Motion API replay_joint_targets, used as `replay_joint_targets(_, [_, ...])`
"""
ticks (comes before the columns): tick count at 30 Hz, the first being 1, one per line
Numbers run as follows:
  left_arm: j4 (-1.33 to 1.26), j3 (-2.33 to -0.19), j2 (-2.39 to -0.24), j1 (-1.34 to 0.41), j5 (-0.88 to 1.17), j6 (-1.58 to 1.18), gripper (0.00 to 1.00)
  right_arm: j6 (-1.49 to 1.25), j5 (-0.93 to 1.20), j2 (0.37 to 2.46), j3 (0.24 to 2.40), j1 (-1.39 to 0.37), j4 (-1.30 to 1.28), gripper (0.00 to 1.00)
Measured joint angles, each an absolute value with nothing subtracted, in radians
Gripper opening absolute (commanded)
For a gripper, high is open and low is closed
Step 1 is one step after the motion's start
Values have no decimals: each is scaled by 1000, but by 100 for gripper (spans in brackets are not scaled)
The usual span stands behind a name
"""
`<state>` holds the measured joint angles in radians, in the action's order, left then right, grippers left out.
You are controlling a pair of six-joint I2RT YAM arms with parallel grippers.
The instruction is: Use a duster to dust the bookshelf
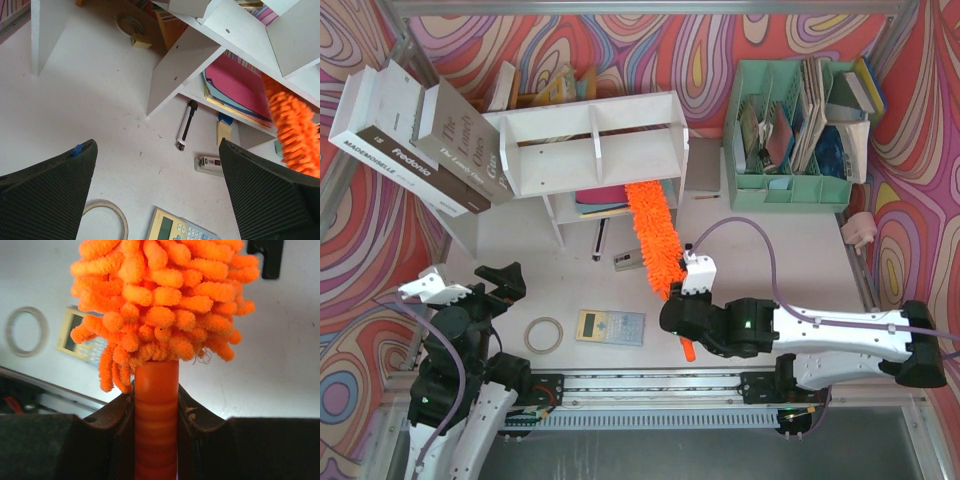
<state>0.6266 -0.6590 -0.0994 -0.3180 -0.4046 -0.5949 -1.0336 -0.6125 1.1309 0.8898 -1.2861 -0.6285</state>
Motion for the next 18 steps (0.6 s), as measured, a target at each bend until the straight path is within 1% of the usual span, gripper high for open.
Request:
replay_joint_targets(5, [627,-659,-99,-318,-405,-595,98,-972,-618,1128,978,-1286,-593,0])
replay_joint_targets(9, [627,-659,-99,-318,-405,-595,98,-957,-591,1161,953,-1282,-547,0])
replay_joint_targets(15, [627,-659,-99,-318,-405,-595,98,-937,-525,1293,928,-1282,-475,0])
replay_joint_targets(18, [627,-659,-99,-318,-405,-595,98,-910,-517,1299,945,-1282,-469,0])
